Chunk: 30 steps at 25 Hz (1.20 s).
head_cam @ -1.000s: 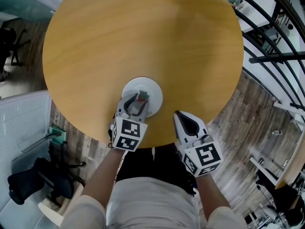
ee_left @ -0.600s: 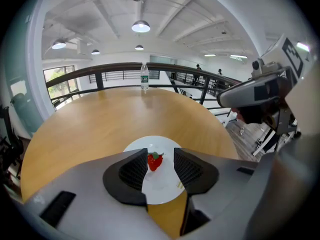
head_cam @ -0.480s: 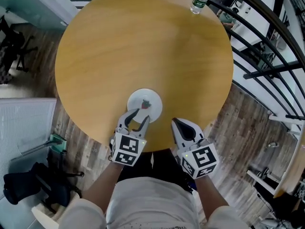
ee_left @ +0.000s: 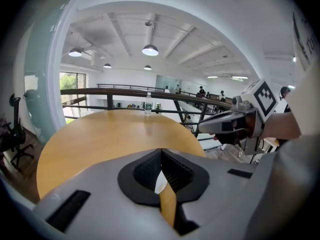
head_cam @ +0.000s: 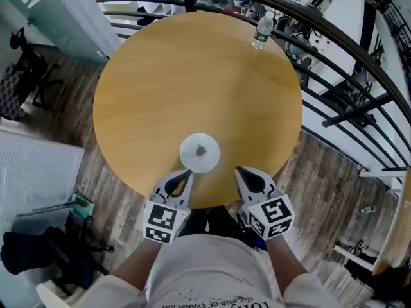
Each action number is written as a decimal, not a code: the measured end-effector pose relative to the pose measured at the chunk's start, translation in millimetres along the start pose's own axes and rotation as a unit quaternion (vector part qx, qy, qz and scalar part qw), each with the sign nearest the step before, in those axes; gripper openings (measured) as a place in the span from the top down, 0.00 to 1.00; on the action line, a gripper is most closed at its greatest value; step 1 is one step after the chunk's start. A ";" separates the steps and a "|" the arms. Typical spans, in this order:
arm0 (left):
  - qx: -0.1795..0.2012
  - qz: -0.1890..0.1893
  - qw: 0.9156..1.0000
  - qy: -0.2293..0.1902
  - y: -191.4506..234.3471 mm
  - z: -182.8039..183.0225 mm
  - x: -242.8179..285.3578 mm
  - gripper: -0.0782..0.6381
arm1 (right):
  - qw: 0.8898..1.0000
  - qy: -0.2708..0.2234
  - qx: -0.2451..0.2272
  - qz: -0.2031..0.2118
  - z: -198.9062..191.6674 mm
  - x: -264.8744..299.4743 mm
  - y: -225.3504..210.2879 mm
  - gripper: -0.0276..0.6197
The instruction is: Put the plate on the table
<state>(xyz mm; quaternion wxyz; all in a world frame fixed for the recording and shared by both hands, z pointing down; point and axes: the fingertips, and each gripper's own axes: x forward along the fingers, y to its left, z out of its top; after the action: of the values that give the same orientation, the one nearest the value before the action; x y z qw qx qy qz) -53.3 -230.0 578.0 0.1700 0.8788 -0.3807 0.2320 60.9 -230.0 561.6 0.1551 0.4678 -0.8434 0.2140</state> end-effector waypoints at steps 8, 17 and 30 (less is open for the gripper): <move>-0.049 -0.009 0.998 -0.038 -14.3 15.9 -38.8 0.86 | 1.000 -0.025 -0.005 0.015 28.5 -34.5 18.5 0.93; -0.045 -0.023 0.997 -0.060 -20.1 30.5 -53.1 0.86 | 0.999 -0.025 -0.014 0.023 42.0 -37.4 33.1 0.93; -0.045 -0.011 0.997 -0.059 -15.1 34.8 -57.2 0.86 | 0.999 -0.032 -0.008 0.026 47.1 -38.8 33.4 0.93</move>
<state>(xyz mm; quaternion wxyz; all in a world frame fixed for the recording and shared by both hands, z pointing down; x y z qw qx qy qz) -66.8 -202.9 516.3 0.1897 0.8866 -0.3900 0.1607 49.4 -210.0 496.0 0.1256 0.4508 -0.8617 0.1963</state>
